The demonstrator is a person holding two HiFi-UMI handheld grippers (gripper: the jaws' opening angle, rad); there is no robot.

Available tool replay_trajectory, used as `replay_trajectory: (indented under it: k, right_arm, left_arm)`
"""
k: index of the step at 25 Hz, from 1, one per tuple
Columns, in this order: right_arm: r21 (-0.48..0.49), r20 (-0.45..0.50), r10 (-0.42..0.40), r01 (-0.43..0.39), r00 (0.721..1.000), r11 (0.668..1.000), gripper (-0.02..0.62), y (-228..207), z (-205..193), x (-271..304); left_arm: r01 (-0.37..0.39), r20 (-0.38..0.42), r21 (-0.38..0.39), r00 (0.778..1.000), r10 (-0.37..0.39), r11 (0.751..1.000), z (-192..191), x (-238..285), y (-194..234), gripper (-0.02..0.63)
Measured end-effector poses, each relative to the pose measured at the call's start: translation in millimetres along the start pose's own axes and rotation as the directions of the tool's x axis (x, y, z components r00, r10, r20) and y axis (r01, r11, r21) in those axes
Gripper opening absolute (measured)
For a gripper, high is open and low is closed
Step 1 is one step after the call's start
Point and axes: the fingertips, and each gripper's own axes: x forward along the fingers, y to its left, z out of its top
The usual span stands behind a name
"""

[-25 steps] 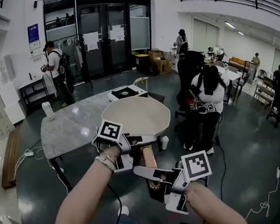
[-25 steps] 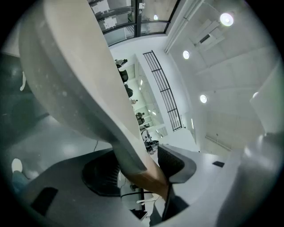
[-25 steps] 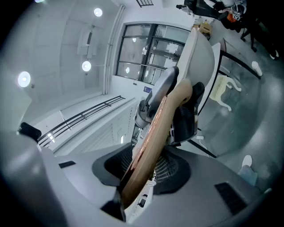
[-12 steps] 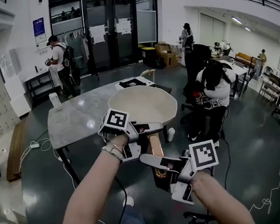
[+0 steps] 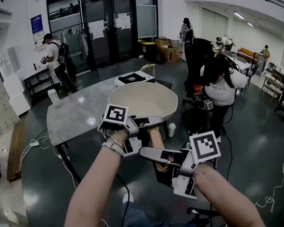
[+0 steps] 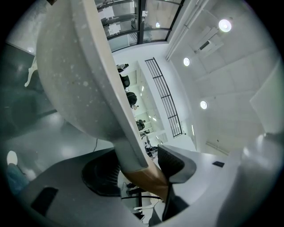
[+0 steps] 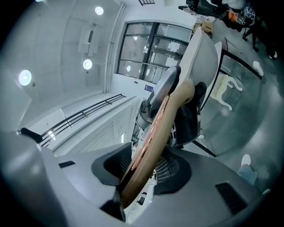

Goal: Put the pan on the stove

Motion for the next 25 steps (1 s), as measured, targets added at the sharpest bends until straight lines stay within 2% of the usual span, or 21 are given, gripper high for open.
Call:
replay_trajectory:
  k: [7, 14, 21, 25]
  right_arm:
    - [0.015, -0.026, -0.005, 0.005, 1.000, 1.000, 0.158, -1.4, 12.9, -0.2]
    - [0.016, -0.038, -0.004, 0.005, 0.999, 1.000, 0.160, 4.8, 43.9, 21.8]
    - [0.016, -0.046, -0.020, 0.021, 0.999, 1.000, 0.161, -39.6, 78.2, 34.9]
    - [0.022, -0.028, -0.016, 0.016, 0.999, 1.000, 0.161, -60.0, 101.0, 47.2]
  left_arm:
    - [0.009, 0.038, -0.036, 0.999, -0.007, 0.999, 12.1, 2.7, -0.3, 0.258]
    - [0.012, 0.046, -0.048, 0.999, -0.010, 0.999, 49.2, -4.3, -5.3, 0.258]
    - [0.029, 0.046, -0.061, 0.999, -0.026, 0.998, 87.5, 8.1, 33.6, 0.258]
    - [-0.011, 0.017, -0.050, 1.000, 0.012, 0.999, 114.4, 11.2, 60.8, 0.258]
